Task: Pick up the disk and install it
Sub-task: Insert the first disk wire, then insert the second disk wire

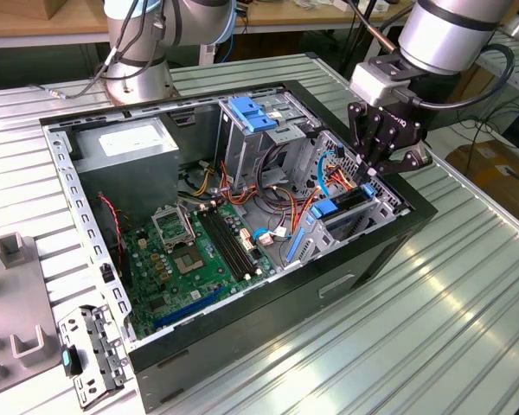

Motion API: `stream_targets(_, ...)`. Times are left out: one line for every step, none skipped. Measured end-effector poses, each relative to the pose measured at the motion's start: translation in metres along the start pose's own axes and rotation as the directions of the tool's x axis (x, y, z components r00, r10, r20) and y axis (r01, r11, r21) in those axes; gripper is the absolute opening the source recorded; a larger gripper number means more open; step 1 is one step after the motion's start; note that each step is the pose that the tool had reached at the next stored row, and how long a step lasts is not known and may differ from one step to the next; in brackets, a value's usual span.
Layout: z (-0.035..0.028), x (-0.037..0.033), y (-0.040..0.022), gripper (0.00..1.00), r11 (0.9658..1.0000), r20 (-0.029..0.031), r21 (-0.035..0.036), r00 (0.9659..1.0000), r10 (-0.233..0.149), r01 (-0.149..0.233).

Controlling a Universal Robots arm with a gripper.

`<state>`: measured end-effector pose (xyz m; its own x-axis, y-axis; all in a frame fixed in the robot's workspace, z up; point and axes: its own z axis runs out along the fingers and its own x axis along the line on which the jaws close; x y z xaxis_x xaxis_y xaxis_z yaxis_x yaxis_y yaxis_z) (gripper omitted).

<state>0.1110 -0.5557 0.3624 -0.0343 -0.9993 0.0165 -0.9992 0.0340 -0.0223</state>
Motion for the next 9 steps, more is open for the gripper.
stream_targets(0.0, 0.0, 0.0, 0.11, 1.0, 0.0001, 0.0, 1.0, 0.0, 0.0)
stream_targets(0.0, 0.0, 0.0, 0.11, 1.0, 0.0, 0.0, 1.0, 0.0, 0.0)
stream_targets(-0.0001, 0.0, 0.0, 0.11, 1.0, 0.0, 0.0, 1.0, 0.0, 0.0)
stream_targets(-0.0001, 0.0, 0.0, 0.11, 1.0, 0.0, 0.0, 1.0, 0.0, 0.0)
stream_targets(-0.0001, 0.0, 0.0, 0.11, 1.0, 0.0001, 0.0, 1.0, 0.0, 0.0)
stream_targets(-0.0001, 0.0, 0.0, 0.11, 1.0, 0.0, 0.0, 1.0, 0.0, 0.0)
stream_targets(-0.0001, 0.0, 0.0, 0.11, 1.0, 0.0, 0.0, 1.0, 0.0, 0.0)
stream_targets(-0.0002, 0.0, 0.0, 0.11, 1.0, 0.0, 0.0, 1.0, 0.0, 0.0)
stream_targets(-0.0002, 0.0, 0.0, 0.11, 1.0, 0.0, 0.0, 1.0, 0.0, 0.0)
